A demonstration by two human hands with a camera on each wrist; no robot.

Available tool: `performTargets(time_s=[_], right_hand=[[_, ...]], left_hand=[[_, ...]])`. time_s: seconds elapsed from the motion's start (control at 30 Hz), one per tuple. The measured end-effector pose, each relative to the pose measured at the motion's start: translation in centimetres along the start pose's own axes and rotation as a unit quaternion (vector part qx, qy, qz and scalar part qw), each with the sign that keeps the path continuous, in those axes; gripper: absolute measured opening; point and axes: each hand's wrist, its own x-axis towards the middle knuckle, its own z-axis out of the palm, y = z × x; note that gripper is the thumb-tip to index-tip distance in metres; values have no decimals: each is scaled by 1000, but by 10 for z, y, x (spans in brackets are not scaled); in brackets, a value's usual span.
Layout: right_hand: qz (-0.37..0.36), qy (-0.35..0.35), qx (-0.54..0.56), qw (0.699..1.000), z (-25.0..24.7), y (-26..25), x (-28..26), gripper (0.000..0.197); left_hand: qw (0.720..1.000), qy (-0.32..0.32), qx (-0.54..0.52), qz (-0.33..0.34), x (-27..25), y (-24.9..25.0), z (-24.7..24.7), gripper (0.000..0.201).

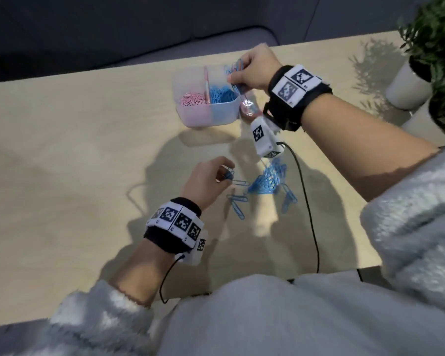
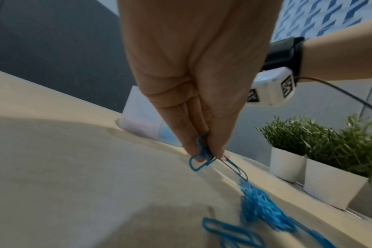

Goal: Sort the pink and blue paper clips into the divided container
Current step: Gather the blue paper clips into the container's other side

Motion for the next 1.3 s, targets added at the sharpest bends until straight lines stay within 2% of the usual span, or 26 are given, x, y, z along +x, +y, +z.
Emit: performTargets(time_s=[0.07, 0.13, 0.17, 0.23, 0.3, 0.43, 0.53, 0.6, 0.7, 0.73, 0.77, 0.83, 0.9, 0.93, 0.97, 1.03, 1.1, 1.13, 1.2, 1.3], right_hand=[[2, 2, -33, 999, 12, -4, 18, 29], [14, -31, -64, 997, 19, -3, 25, 13], [21, -46, -65, 997, 20, -1, 26, 14], [29, -54, -60, 996, 19, 3, 27, 29], [33, -47, -19, 998, 14, 5, 19, 29], [52, -11, 177, 983, 0, 8, -15, 27], [47, 33, 235, 970, -18, 21, -42, 28], [56, 32, 255, 965, -24, 39, -65, 24], [70, 14, 194, 978, -28, 75, -93, 23], [78, 15, 167, 983, -29, 88, -100, 27], [87, 20, 135, 987, -31, 102, -106, 31], [91, 27, 38, 995, -33, 125, -118, 35], [97, 12, -75, 992, -34, 142, -133, 23], [105, -6, -108, 989, -33, 149, -140, 11], [108, -29, -138, 984, -32, 155, -145, 8], [83, -65, -191, 976, -25, 161, -150, 28], [65, -60, -203, 975, -13, 158, -150, 38], [58, -55, -207, 975, -7, 154, -149, 42], [43, -58, -201, 977, 7, 146, -150, 42], [23, -104, -218, 970, 23, 132, -157, 71]], left_hand=[[1000, 18, -20, 0, 3, 3, -10, 27], [998, 44, -40, -1, 11, 7, -21, 27], [997, 57, -51, -1, 17, 9, -26, 28], [994, 91, -54, 10, 34, 16, -38, 29], [990, 131, -47, 18, 56, 25, -50, 29], [978, 205, -39, 2, 111, 44, -70, 25], [977, 210, 3, -31, 145, 57, -78, 28], [980, 193, 39, -41, 158, 60, -78, 28], [984, 155, 74, -47, 163, 64, -72, 8], [985, 145, 77, -47, 162, 63, -70, 9], [986, 141, 75, -43, 160, 61, -68, 18], [985, 160, 72, -1, 145, 56, -64, 27], [980, 158, 99, 72, 117, 51, -56, 20], [983, 113, 110, 93, 99, 46, -49, 16], [986, 40, 127, 97, 79, 40, -41, 16], [977, -101, 161, 97, 41, 23, -21, 42], [965, -160, 183, 94, 17, 1, -3, 76], [963, -165, 192, 90, 10, -8, 5, 85], [966, -153, 196, 72, 1, -16, 17, 85], [981, -100, 155, 66, -4, -14, 29, 75]])
